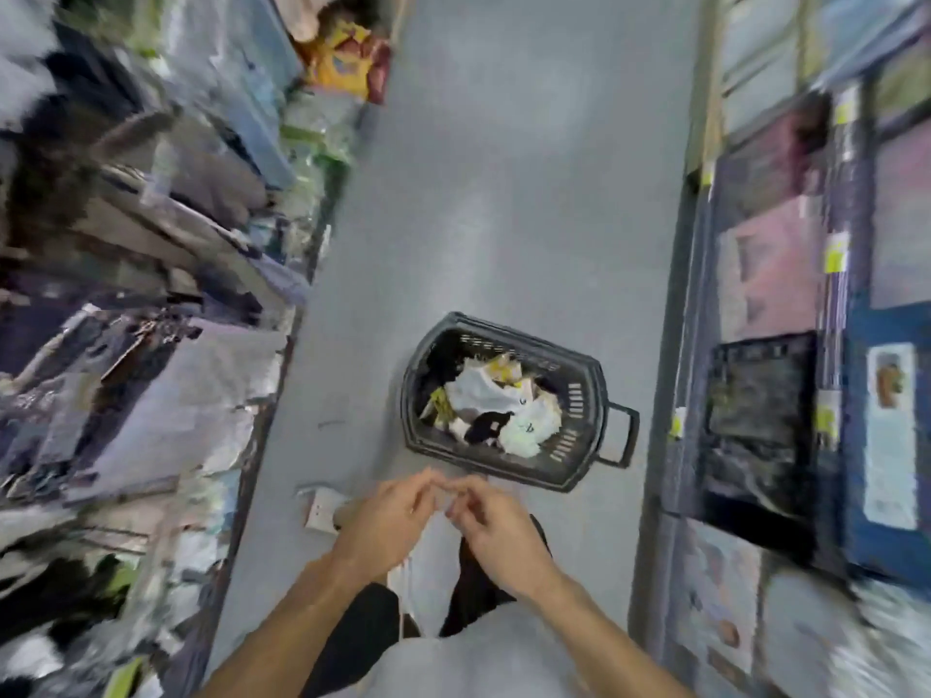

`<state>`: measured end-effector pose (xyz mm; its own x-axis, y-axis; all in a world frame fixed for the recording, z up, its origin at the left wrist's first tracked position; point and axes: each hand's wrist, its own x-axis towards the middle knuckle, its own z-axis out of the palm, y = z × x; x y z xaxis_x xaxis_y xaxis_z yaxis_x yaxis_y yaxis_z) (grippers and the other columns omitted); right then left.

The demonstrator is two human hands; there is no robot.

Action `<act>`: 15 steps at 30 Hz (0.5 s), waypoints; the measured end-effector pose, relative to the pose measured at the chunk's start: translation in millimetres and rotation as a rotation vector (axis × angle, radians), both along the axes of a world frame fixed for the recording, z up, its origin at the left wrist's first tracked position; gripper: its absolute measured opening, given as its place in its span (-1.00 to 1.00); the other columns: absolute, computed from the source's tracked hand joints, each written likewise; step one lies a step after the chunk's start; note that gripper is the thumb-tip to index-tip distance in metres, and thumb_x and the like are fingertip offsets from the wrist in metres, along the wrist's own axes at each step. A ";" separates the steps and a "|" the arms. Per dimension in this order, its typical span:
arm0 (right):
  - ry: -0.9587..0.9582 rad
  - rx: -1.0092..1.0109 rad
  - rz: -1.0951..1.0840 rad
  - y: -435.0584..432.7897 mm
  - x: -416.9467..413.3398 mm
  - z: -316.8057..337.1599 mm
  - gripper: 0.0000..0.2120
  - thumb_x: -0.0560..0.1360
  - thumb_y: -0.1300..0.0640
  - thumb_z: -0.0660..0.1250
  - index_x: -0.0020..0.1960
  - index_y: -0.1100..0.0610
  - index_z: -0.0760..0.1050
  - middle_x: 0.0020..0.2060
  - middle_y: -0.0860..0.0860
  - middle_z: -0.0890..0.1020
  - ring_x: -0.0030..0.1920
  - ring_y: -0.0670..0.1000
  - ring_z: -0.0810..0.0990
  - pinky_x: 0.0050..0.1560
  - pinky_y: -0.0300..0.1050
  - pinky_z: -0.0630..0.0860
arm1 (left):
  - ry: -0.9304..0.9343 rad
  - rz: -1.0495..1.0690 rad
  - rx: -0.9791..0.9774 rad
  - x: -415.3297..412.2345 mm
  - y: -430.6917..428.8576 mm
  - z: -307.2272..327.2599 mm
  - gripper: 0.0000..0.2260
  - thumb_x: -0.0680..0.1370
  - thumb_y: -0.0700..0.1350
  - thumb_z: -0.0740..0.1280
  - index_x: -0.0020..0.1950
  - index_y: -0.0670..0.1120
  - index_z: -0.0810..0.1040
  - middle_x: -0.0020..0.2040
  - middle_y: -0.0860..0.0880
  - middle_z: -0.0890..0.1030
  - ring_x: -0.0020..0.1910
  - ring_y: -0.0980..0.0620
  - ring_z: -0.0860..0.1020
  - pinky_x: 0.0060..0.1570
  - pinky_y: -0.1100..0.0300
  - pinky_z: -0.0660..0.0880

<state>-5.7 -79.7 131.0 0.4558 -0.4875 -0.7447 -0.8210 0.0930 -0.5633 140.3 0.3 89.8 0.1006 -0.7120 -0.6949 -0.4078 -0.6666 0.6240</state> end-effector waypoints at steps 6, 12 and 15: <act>0.142 -0.010 -0.181 -82.5 -72.8 -126.5 -0.75 0.59 0.18 0.23 0.22 -0.02 0.52 -0.11 -0.11 0.67 -0.11 -0.05 0.61 0.01 -0.12 0.51 | 0.000 -0.134 0.148 -46.1 -75.6 -119.1 -0.84 0.57 0.04 0.18 0.06 0.29 0.45 -0.14 0.19 0.62 -0.18 0.14 0.57 -0.09 0.02 0.57; 0.237 0.031 -0.181 -128.6 -112.2 -303.9 -0.78 0.58 0.17 0.23 0.21 0.02 0.50 -0.10 0.01 0.66 -0.10 0.05 0.62 -0.01 -0.04 0.54 | -0.077 -0.190 0.181 -60.1 -140.8 -282.7 -0.85 0.58 -0.04 0.24 0.09 0.17 0.51 -0.07 0.16 0.63 -0.15 0.11 0.56 -0.17 0.15 0.49; 0.283 0.012 -0.147 -144.3 -113.2 -383.2 -0.71 0.55 0.20 0.30 0.26 0.05 0.47 0.06 0.02 0.61 0.03 0.06 0.59 0.08 -0.01 0.53 | -0.105 -0.115 0.180 -64.1 -167.1 -355.3 -0.75 0.57 -0.06 0.29 0.25 0.06 0.48 0.17 0.01 0.61 0.10 -0.03 0.57 0.09 0.01 0.53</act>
<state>-118.8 -224.0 -252.3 0.1548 -0.5228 -0.8383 -0.9223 0.2276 -0.3123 76.2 -166.8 -265.5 0.1044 -0.5889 -0.8014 -0.5442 -0.7083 0.4496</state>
